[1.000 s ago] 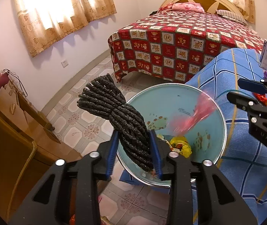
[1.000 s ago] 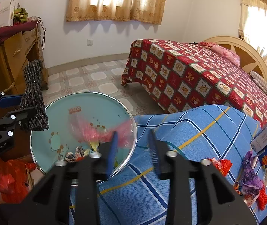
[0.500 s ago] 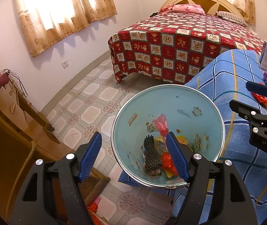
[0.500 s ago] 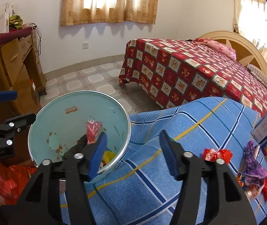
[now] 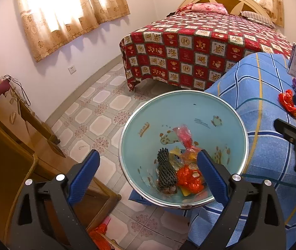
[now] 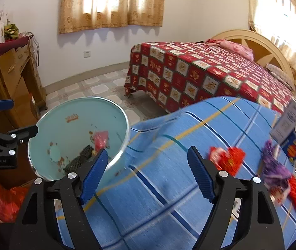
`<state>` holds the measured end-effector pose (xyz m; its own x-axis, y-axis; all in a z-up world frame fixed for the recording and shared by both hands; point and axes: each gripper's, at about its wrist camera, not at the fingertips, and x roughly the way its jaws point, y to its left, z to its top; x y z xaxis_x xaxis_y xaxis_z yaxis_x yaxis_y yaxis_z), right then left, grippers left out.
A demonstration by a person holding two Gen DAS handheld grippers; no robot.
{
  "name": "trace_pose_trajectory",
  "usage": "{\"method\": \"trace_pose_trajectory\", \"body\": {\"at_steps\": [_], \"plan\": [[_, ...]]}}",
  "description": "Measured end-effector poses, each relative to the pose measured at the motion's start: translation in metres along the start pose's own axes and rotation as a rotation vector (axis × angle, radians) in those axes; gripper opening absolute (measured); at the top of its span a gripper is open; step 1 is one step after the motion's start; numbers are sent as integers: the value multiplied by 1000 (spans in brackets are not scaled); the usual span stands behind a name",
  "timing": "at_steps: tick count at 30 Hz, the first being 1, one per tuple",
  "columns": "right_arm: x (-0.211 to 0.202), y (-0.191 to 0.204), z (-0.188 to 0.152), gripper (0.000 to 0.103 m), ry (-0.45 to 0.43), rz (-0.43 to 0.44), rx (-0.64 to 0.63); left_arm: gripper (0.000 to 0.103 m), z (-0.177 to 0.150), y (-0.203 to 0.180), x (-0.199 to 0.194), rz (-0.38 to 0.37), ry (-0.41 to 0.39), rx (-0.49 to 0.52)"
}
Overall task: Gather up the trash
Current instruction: 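Grasp the red foil and orange wrappers with the left tool while the right tool grasps the clear printed bag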
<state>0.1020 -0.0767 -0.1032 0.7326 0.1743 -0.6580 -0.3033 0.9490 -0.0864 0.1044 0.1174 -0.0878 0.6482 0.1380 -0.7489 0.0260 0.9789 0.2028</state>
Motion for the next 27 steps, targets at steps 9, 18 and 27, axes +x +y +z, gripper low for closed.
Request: {"method": "trace_pose_trajectory", "body": {"at_steps": [9, 18, 27], "plan": [[-46, -53, -34, 82, -28, -82, 105, 93, -8, -52, 1, -38, 23, 98], [-60, -134, -72, 84, 14, -266, 327, 93, 0, -111, 0, -56, 3, 158], [-36, -171, -74, 82, 100, -264, 399, 93, 24, -133, 12, -67, -4, 100]]}}
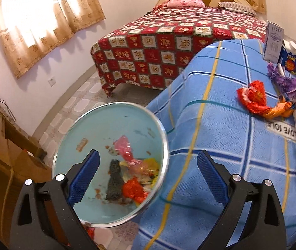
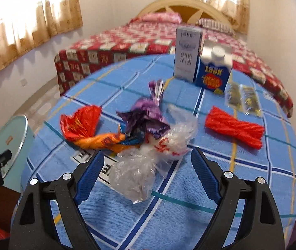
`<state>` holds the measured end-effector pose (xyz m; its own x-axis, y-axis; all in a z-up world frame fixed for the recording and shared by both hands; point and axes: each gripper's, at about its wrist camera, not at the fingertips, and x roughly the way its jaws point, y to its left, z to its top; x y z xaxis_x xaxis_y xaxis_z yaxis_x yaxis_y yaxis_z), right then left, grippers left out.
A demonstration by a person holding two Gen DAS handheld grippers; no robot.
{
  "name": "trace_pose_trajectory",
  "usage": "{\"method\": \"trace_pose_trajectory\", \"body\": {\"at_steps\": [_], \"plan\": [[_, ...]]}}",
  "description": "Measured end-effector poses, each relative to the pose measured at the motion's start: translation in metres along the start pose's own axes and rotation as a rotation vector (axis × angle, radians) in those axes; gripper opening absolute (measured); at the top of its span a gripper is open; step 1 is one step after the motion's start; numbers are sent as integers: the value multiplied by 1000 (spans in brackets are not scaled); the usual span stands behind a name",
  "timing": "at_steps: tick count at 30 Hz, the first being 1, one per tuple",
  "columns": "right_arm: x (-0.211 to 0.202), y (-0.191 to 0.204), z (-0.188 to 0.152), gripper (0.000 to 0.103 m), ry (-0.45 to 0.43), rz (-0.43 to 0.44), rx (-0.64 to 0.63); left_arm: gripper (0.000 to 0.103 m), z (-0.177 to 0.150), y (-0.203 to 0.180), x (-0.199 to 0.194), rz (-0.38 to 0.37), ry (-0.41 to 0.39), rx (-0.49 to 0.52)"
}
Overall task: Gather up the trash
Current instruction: 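Grasp the red foil and orange wrappers with the left tool while the right tool grasps the clear printed bag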
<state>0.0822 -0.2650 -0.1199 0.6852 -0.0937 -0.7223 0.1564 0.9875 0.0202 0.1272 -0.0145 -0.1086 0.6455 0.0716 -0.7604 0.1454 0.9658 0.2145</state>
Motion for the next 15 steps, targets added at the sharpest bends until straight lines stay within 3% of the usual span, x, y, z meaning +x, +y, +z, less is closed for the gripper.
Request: {"method": "trace_pose_trajectory", "body": {"at_steps": [1, 3, 6, 9, 15], "plan": [[3, -3, 0, 78, 12, 5, 1, 93, 1, -5, 1, -8, 1, 3], [10, -9, -3, 45, 53, 37, 9, 93, 2, -12, 2, -24, 0, 13], [9, -17, -8, 26, 70, 60, 12, 93, 6, -26, 3, -50, 3, 24], [0, -27, -15, 20, 65, 75, 8, 93, 12, -40, 0, -70, -5, 39], [-26, -50, -32, 20, 33, 29, 7, 93, 28, -66, 0, -92, -27, 64]]}}
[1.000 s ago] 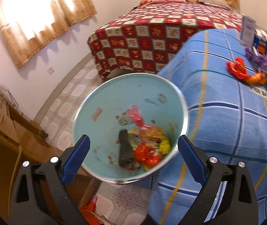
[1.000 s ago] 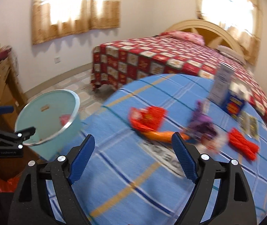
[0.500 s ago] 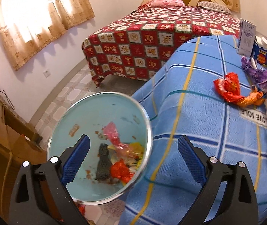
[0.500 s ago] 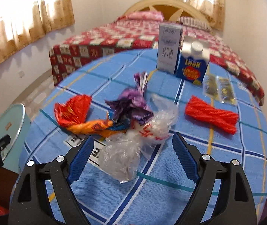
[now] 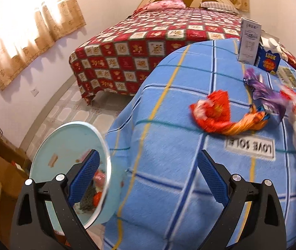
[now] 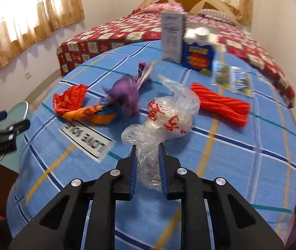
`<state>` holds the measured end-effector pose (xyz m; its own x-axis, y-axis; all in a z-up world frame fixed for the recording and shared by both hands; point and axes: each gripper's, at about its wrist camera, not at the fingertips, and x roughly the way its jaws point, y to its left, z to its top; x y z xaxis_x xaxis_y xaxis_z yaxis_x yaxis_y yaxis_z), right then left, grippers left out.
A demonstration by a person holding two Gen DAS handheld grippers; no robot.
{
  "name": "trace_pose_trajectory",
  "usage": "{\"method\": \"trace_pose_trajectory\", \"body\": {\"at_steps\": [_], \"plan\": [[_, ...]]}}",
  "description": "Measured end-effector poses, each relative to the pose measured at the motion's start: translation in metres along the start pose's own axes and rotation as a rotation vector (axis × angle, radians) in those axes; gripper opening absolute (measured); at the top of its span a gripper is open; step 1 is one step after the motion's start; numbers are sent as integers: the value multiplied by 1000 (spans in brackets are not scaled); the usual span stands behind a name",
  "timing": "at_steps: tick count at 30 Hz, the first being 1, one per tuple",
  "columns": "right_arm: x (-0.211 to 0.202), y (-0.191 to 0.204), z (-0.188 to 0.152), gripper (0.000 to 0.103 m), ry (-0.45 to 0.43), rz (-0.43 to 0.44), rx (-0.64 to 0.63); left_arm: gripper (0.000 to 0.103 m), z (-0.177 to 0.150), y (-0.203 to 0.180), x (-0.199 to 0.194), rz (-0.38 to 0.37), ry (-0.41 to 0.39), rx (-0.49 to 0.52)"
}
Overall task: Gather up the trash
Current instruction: 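Grasp the red foil and orange wrappers with the left tool while the right tool grasps the clear printed bag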
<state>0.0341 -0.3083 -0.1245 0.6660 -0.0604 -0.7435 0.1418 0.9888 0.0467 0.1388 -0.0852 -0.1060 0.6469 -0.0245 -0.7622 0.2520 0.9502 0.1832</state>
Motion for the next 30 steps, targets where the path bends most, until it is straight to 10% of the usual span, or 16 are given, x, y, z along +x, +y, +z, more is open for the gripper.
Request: {"method": "trace_pose_trajectory", "body": {"at_steps": [14, 20, 21, 30], "plan": [[-16, -63, -33, 20, -27, -98, 70, 90, 48, -56, 42, -58, 50, 17], [-14, -68, -38, 21, -41, -93, 71, 51, 40, -73, 53, -101, 78, 53], [-15, -68, -39, 21, -45, -90, 73, 29, 39, -74, 51, -125, 76, 59], [-32, -37, -42, 21, -104, -26, 15, 21, 23, -44, 13, -134, 38, 47]]}}
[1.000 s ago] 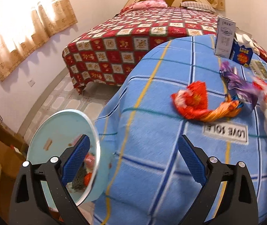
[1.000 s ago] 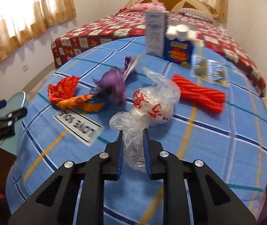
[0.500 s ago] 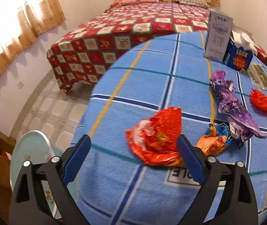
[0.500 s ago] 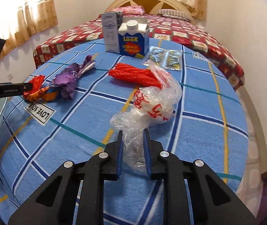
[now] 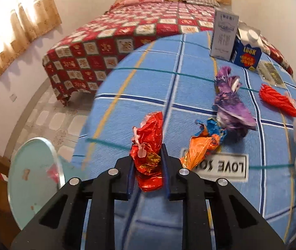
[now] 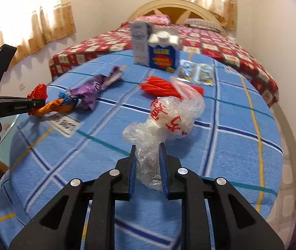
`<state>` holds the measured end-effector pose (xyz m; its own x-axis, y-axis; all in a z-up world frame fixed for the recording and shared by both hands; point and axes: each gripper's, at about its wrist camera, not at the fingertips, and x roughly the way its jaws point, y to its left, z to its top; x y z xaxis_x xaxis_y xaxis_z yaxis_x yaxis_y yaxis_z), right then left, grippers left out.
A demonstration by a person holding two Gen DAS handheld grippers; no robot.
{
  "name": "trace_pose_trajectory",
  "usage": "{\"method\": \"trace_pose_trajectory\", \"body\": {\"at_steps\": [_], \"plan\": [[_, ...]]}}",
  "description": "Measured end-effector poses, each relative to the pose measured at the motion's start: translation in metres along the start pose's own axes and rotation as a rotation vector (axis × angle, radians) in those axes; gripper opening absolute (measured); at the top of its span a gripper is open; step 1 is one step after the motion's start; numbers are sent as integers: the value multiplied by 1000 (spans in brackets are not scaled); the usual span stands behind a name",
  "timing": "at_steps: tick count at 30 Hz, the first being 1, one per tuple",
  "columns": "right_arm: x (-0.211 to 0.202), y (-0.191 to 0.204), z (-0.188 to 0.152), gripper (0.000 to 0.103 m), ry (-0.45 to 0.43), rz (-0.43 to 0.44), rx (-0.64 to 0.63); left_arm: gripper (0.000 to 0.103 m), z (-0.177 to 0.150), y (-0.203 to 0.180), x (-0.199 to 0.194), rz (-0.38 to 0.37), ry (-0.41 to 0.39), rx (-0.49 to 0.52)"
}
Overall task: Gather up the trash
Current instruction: 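Grasp the red foil and orange wrappers with the left tool while the right tool grasps the clear printed bag, then carry the wrappers and clear printed bag over the blue bin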
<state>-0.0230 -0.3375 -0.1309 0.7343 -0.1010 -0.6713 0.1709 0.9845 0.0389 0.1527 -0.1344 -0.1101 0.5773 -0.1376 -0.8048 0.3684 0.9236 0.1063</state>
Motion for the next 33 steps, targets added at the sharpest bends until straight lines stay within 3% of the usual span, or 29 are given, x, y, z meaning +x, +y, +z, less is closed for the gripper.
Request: {"method": "trace_pose_trajectory", "body": {"at_steps": [12, 33], "plan": [[-10, 67, 10, 21, -35, 95, -105, 21, -44, 56, -58, 63, -65, -56], [-16, 166, 29, 20, -78, 194, -293, 21, -86, 155, -92, 236, -81, -159]]}}
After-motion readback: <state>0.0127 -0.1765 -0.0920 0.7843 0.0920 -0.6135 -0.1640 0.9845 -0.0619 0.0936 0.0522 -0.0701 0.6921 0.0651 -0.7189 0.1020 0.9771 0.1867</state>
